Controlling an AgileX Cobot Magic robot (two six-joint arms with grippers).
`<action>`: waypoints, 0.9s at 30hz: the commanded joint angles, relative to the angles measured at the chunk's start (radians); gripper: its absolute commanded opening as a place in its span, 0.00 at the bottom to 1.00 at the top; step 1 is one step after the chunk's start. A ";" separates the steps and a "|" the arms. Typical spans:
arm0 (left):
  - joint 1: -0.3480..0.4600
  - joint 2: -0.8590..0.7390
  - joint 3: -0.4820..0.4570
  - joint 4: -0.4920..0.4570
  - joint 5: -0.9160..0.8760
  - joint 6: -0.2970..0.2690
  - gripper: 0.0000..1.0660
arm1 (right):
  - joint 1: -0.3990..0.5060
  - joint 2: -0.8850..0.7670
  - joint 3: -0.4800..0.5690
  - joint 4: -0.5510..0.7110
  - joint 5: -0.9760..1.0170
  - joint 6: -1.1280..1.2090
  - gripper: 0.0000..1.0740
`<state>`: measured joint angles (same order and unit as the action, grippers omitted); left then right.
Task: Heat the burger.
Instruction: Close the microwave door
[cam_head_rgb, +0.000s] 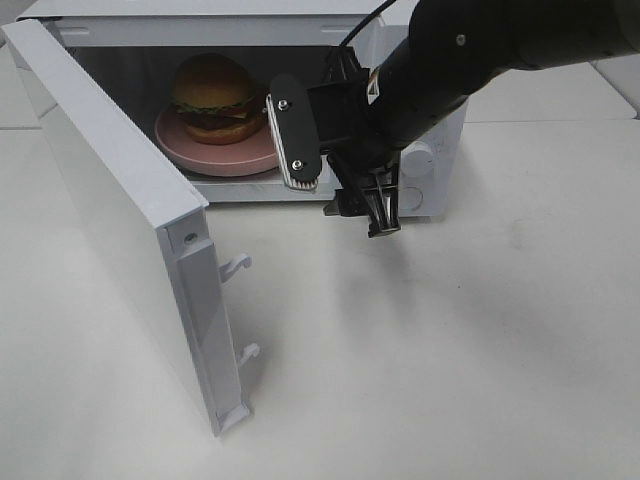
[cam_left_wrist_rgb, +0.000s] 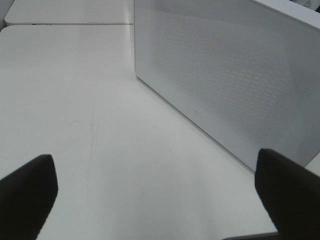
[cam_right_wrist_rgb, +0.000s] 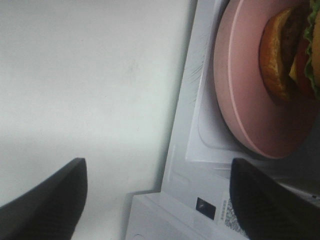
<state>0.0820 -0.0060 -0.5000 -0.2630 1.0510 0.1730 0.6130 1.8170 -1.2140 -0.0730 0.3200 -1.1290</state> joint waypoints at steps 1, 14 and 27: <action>0.003 -0.019 0.001 -0.001 -0.011 0.001 0.94 | -0.005 -0.058 0.046 -0.007 0.004 0.070 0.71; 0.003 -0.019 0.001 -0.001 -0.011 0.001 0.94 | -0.005 -0.210 0.181 -0.007 0.029 0.339 0.71; 0.003 -0.019 0.001 -0.001 -0.011 0.001 0.94 | -0.005 -0.375 0.314 -0.007 0.122 0.768 0.71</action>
<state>0.0820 -0.0060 -0.5000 -0.2630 1.0510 0.1730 0.6130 1.4650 -0.9170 -0.0740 0.4100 -0.4260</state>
